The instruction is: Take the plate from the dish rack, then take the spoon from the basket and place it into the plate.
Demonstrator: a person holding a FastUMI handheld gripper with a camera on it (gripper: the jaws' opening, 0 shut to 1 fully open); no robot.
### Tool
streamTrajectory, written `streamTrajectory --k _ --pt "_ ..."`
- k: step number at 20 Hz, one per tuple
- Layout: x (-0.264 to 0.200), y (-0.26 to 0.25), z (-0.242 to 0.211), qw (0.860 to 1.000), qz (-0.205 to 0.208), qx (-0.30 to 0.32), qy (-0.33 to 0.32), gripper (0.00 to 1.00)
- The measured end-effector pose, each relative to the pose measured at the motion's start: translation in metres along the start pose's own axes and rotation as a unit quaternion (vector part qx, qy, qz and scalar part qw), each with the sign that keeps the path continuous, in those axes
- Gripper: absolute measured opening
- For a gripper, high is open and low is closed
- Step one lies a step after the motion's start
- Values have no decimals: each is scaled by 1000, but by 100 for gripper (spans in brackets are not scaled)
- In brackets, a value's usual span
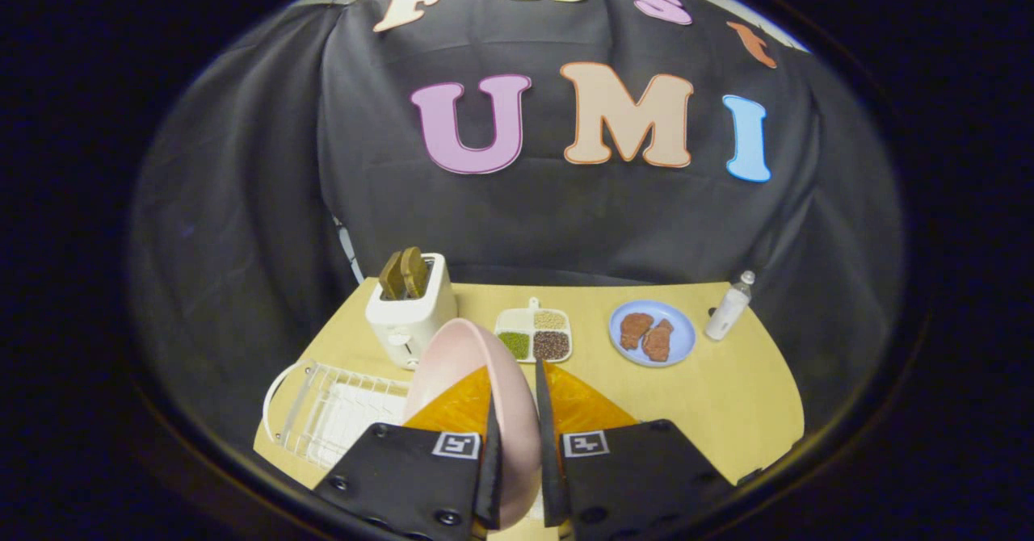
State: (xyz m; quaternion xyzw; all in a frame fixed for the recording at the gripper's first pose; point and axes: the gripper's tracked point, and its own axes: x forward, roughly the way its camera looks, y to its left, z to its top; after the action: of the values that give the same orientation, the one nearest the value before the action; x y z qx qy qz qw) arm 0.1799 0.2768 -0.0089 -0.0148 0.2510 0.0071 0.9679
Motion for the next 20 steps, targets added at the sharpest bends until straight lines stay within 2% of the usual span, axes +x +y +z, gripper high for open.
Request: streamTrajectory --k 2,5,8,12,15,20 --pt "-23 -16 0 999 27 23 -6 23" --pt "-67 -70 -8 996 50 62 -27 23" --pt "-103 -137 -46 994 45 93 -29 23" --pt "-122 -204 -110 991 43 129 -18 23" --pt "-120 -216 -163 985 76 153 3 23" --pt "-84 -199 -254 972 136 177 74 23"
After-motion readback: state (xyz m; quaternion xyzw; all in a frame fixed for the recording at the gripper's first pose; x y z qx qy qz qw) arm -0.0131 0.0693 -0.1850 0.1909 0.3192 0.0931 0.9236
